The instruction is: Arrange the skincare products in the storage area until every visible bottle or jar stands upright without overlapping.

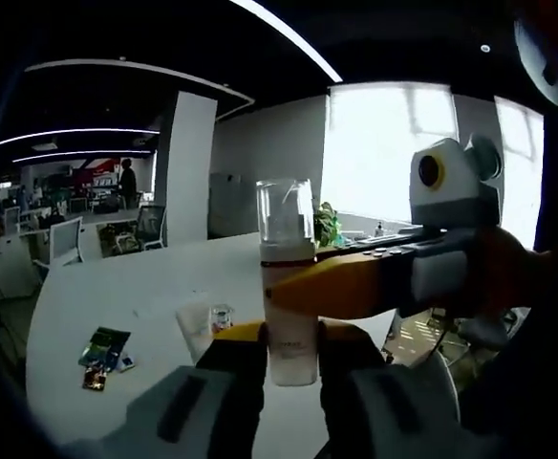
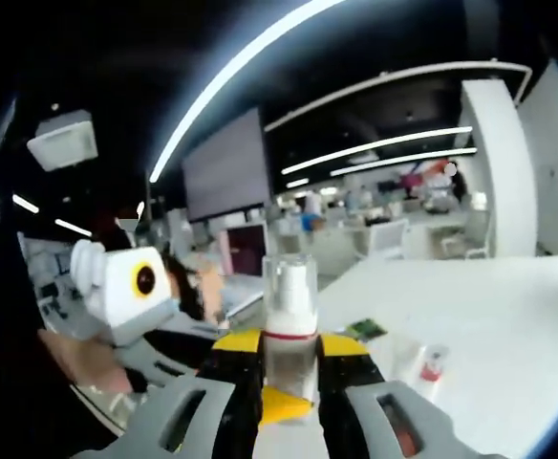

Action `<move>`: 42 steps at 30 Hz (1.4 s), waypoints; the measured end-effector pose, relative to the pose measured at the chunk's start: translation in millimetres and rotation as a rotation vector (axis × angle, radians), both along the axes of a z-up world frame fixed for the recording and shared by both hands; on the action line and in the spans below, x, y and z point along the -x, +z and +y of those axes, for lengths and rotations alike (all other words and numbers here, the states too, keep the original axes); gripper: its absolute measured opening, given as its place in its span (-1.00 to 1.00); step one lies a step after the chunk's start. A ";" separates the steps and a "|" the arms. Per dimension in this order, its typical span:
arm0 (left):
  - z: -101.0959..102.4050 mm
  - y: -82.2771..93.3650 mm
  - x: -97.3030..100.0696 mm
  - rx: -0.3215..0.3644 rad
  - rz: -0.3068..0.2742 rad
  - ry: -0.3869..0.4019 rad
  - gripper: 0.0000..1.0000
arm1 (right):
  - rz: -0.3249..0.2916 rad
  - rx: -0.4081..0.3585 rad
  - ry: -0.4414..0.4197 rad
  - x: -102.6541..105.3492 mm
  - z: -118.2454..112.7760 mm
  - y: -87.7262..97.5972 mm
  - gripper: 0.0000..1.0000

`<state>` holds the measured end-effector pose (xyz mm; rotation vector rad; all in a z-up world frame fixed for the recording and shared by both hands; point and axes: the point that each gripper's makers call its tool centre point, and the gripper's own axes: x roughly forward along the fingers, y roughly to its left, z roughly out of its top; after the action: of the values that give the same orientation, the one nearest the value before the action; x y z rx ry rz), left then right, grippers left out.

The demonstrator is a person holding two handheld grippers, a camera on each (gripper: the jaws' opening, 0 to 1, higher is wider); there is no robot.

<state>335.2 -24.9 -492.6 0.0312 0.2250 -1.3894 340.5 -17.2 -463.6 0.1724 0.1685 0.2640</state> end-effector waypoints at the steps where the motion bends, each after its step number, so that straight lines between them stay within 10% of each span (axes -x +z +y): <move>1: 0.6 1.0 0.1 0.004 0.006 -0.005 -0.48 | -0.002 -0.012 0.008 -0.1 0.5 1.1 -0.72; 9: 2.9 21.0 16.2 0.098 0.143 -0.136 -0.49 | -0.030 -0.086 0.166 12.5 11.4 13.9 -0.57; 23: 15.3 79.8 67.2 0.276 0.458 -0.679 -0.49 | -0.191 -0.332 0.579 66.2 20.7 79.9 -0.32; 36: 19.9 76.6 96.1 0.159 0.357 -0.863 -0.49 | -0.207 -0.258 0.903 87.9 43.6 100.3 -0.39; 42: 19.6 77.5 94.7 0.164 0.359 -0.860 -0.49 | -0.182 -0.215 0.894 83.1 43.4 88.2 -0.49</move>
<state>240.5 -5.3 -415.1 -0.2913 0.4237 -2.2670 257.4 26.2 -375.4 0.2789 0.0251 1.1872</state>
